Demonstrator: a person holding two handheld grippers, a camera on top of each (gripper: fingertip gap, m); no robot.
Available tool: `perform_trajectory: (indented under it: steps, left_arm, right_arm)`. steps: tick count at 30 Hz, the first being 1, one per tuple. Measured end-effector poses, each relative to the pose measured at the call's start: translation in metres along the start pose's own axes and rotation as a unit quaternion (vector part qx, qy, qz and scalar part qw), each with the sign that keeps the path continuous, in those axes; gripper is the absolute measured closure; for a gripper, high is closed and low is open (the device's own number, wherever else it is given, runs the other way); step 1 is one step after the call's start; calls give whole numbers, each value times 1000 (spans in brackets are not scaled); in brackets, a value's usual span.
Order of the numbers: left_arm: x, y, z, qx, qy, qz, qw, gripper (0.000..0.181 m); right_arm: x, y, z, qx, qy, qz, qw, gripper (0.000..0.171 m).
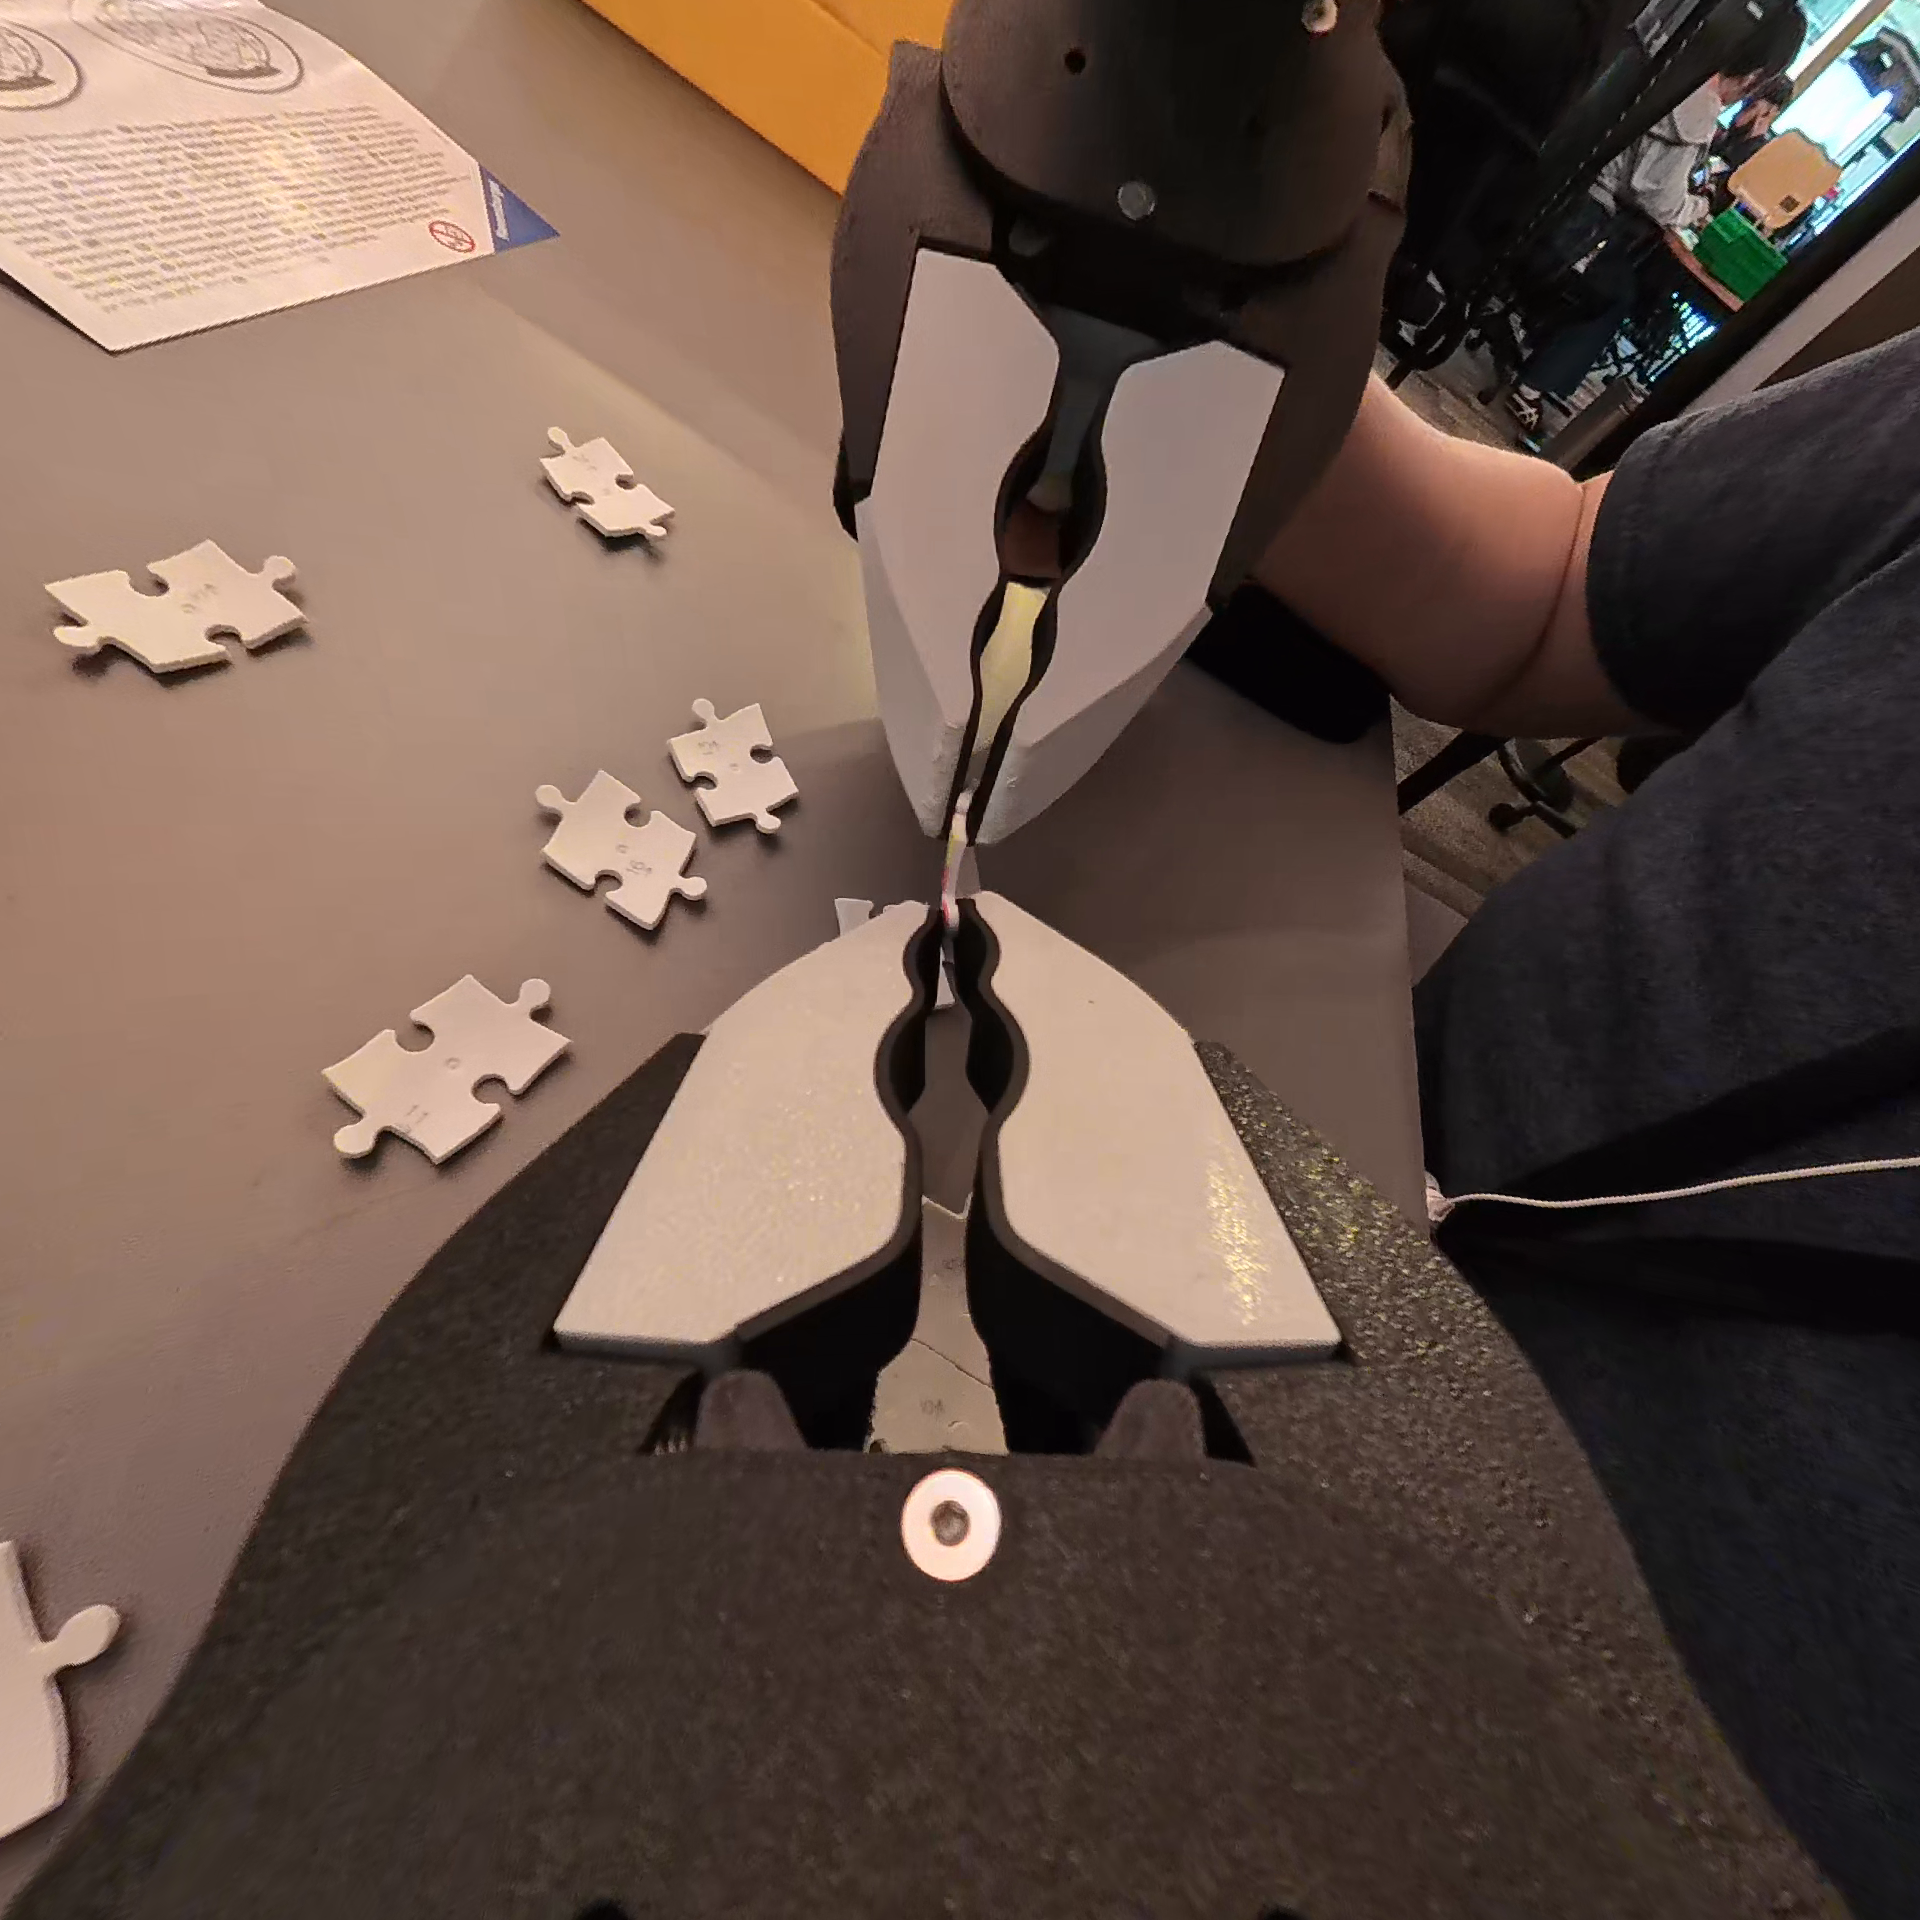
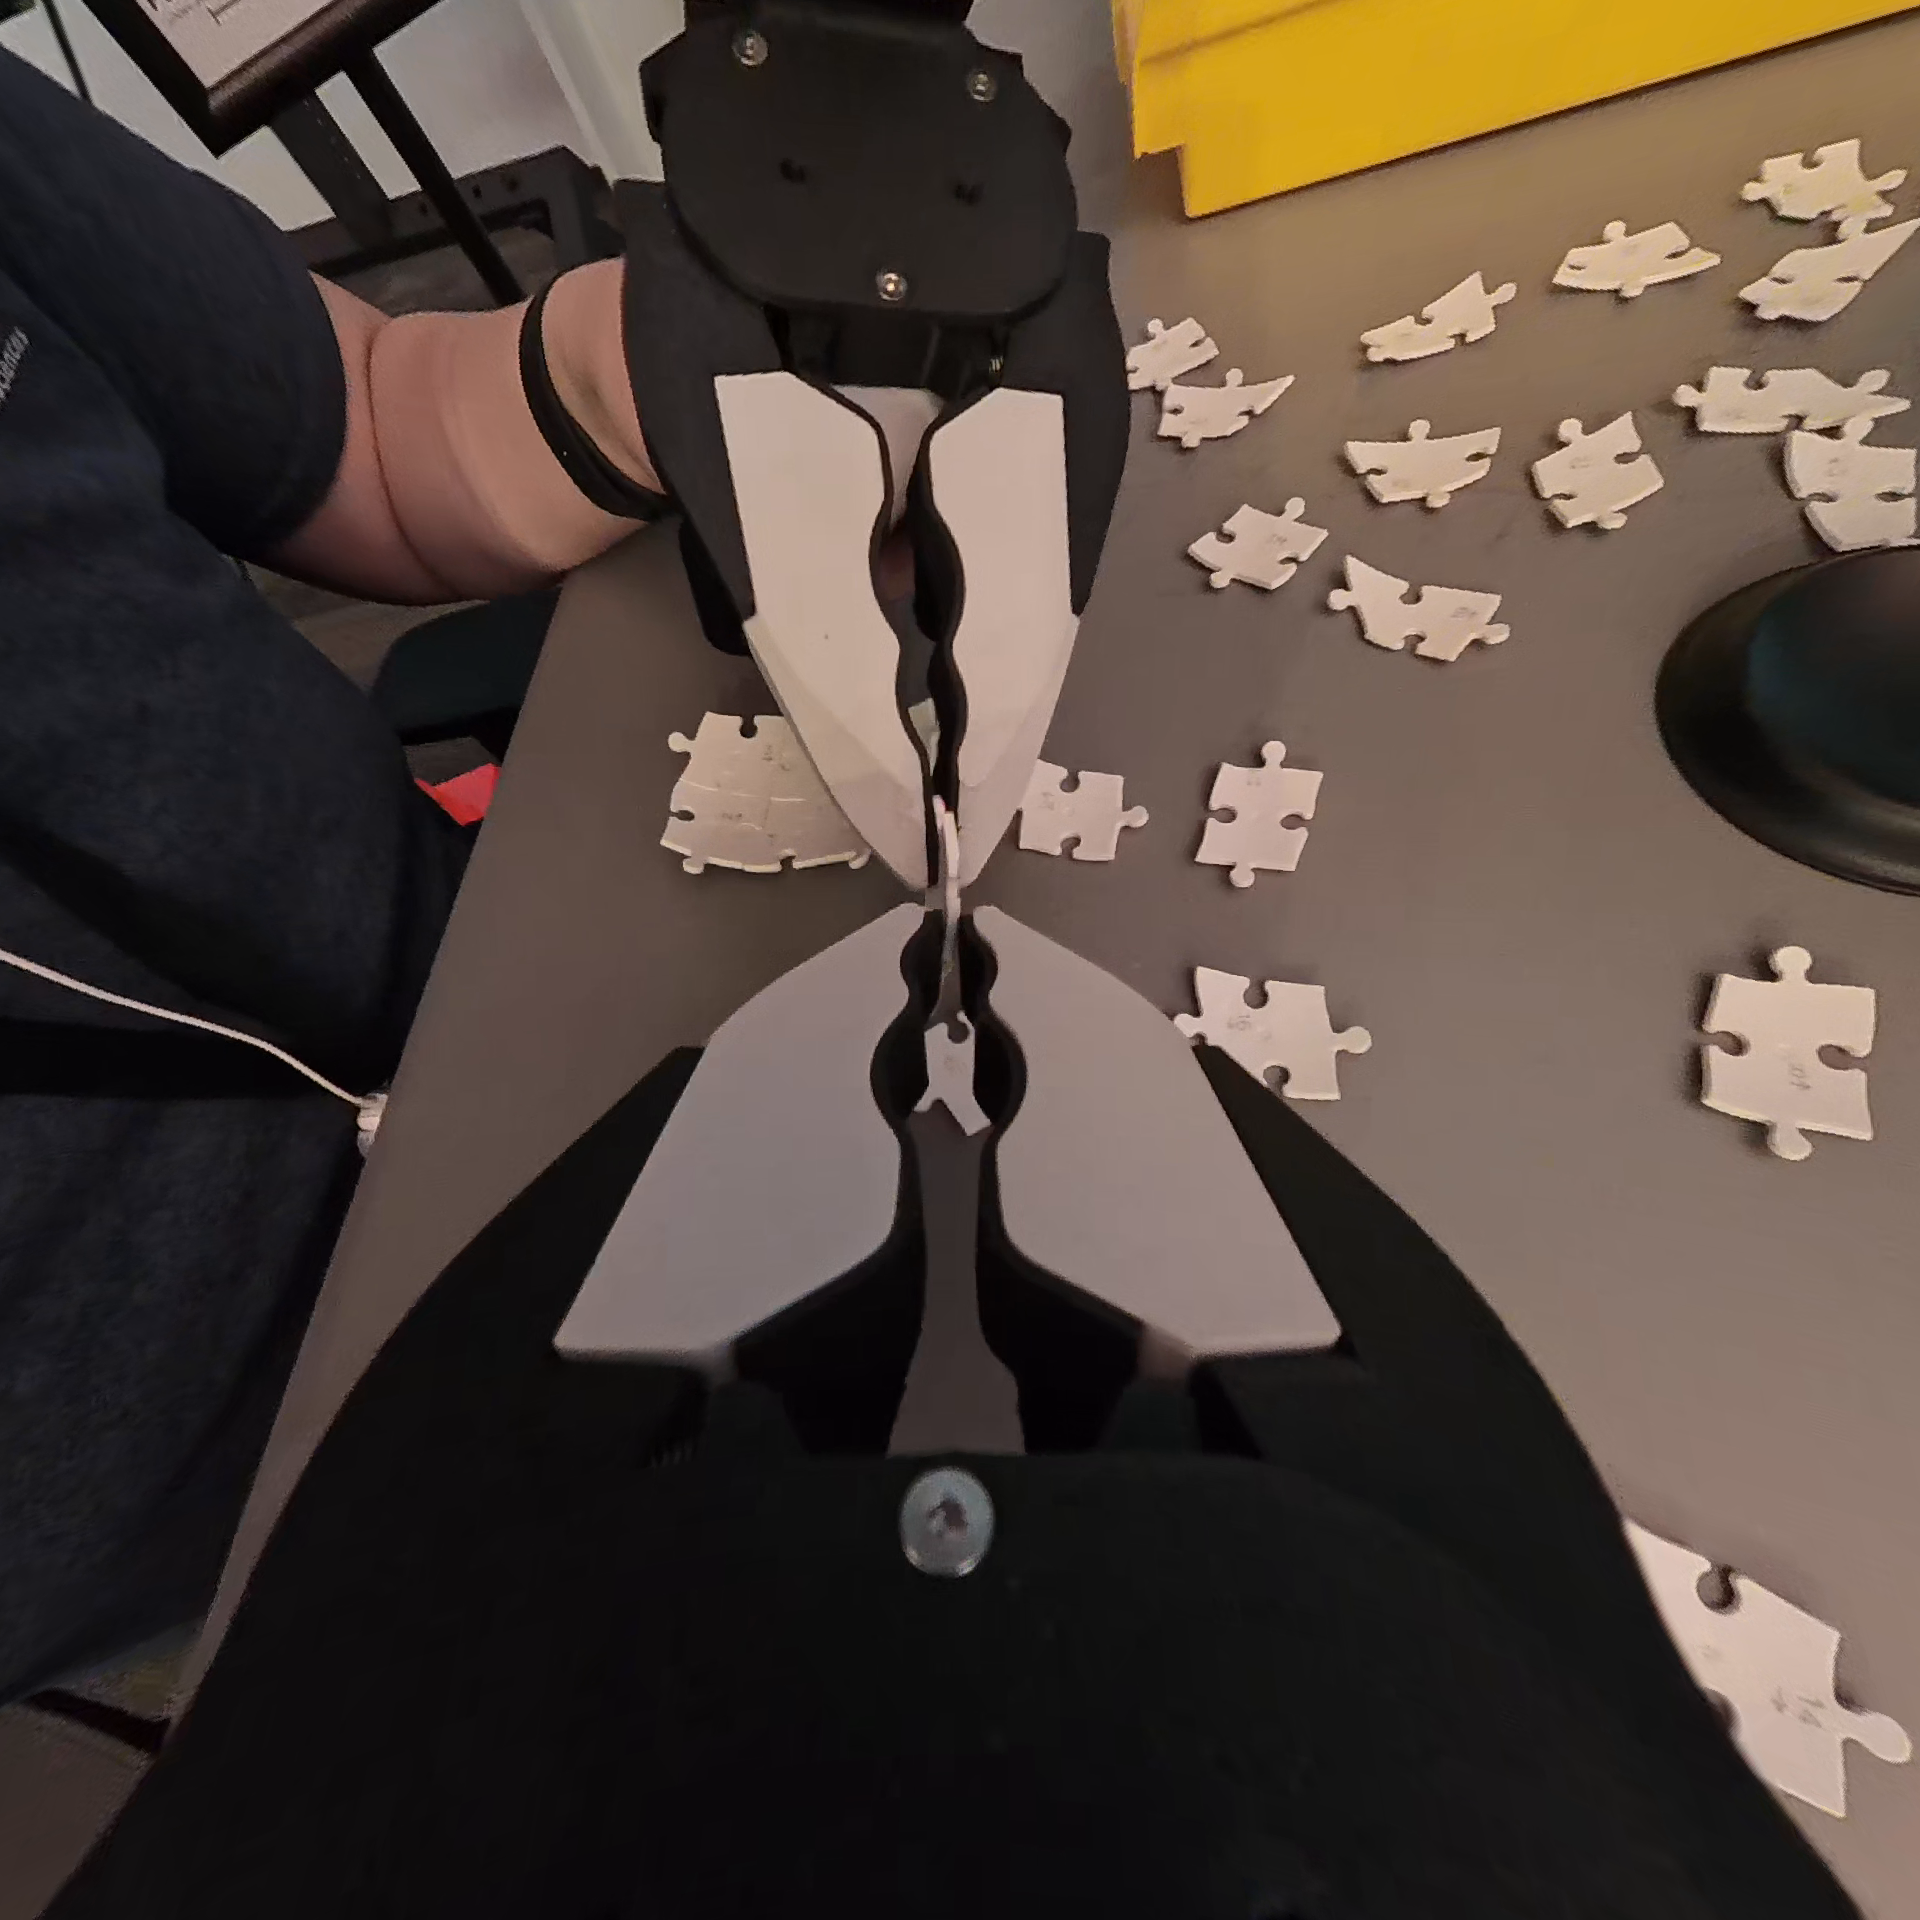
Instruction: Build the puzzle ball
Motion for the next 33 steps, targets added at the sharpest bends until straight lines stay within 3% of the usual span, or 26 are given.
perform_trajectory:
  steps: [14,19,21,33]
  left_arm:
    - [11,-5,-18,2,47,-12,999,175]
    - [21,-9,-30,-24,103,-59,993,169]
    - [21,-11,-31,-22,108,-60,992,175]
    - [18,-6,-31,-11,80,-40,996,179]
  right_arm:
    - [12,20,-10,38,104,147,983,168]
    - [22,18,1,25,123,148,981,168]
    - [24,16,4,25,124,144,982,168]
    - [21,9,7,40,117,138,983,166]
Point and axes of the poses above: each gripper's, where its closed fingertips meet, z out along the fingers, x out of its top, y = z × x across the jaws, the point moved 5 cm from there along -z, back along the fingers, and after that the axes turned 2 degrees about y, right-handed, at the moved point
